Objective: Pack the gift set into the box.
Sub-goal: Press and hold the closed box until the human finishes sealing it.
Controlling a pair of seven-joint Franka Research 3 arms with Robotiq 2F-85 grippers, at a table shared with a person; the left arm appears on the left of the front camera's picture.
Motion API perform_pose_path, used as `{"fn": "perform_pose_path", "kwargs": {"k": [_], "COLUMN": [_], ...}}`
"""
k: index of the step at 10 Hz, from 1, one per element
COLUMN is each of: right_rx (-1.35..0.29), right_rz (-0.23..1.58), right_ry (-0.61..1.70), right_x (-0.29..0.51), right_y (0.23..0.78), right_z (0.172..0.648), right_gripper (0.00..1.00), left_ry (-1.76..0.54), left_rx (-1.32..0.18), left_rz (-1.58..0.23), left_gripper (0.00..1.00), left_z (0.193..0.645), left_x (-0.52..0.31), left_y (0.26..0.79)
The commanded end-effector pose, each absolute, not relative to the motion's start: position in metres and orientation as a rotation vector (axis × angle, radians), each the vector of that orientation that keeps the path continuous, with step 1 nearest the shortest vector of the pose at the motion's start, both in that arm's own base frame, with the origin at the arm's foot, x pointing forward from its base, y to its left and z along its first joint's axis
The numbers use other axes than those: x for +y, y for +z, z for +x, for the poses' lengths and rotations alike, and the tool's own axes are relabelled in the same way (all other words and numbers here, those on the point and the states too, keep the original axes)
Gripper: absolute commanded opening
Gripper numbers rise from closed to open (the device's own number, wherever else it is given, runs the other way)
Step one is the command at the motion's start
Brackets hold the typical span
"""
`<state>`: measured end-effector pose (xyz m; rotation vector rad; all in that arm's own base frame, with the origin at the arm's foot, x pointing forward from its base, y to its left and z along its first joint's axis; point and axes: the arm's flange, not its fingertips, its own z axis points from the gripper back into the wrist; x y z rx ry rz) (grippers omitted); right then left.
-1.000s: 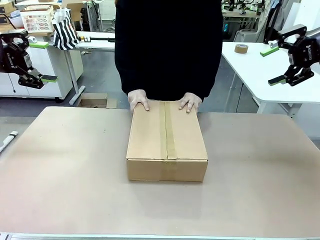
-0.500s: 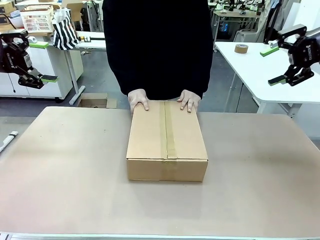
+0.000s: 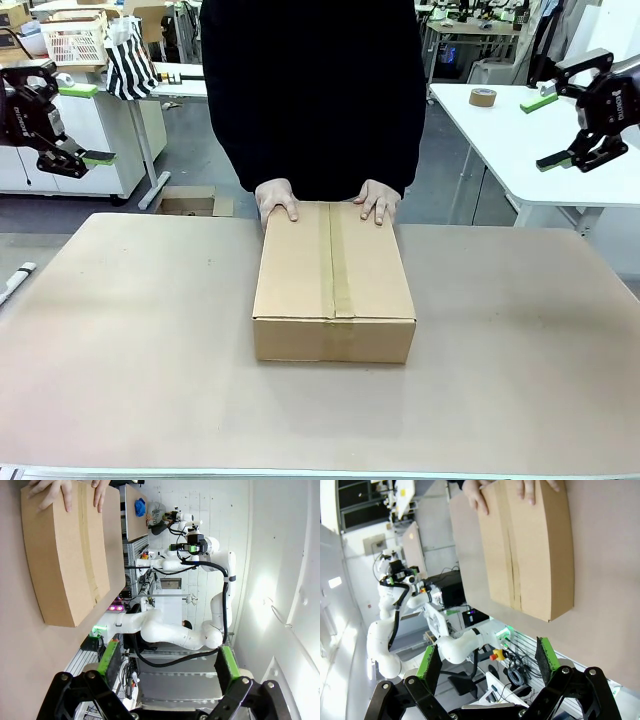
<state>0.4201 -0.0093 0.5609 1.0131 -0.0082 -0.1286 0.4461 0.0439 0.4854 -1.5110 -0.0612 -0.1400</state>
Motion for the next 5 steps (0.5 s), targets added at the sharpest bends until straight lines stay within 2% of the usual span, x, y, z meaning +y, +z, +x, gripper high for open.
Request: {"fn": "perform_pose_path", "kwargs": {"k": [1,2,3,4,5], "right_rx": [-0.008,-0.098,-0.206,-0.412,-0.592], "right_rz": [1.013,0.958,0.964,0.997,0.977], "right_ry": [-0.129,-0.018,0.227,0.611,0.942], "right_x": [-0.009,0.008,0.036,0.075,0.107], "right_y": [0.561,0.568,0.579,0.590,0.592], "right_z": [0.420,0.429,0.436,0.434,0.422], "right_gripper": [1.00,1.00,1.00,1.00,1.00], "left_ry": [-0.140,-0.230,-0.385,-0.609,-0.733], "left_rx": [-0.061,-0.158,-0.321,-0.446,-0.537], "left_rz": [-1.511,-1.443,-1.432,-1.424,-1.384], "left_gripper": [1.00,1.00,1.00,1.00,1.00], "left_z": [0.446,0.456,0.465,0.461,0.455], "left_x": [0.044,0.026,0.000,-0.032,-0.052], "left_y": [0.485,0.493,0.506,0.519,0.525]}}
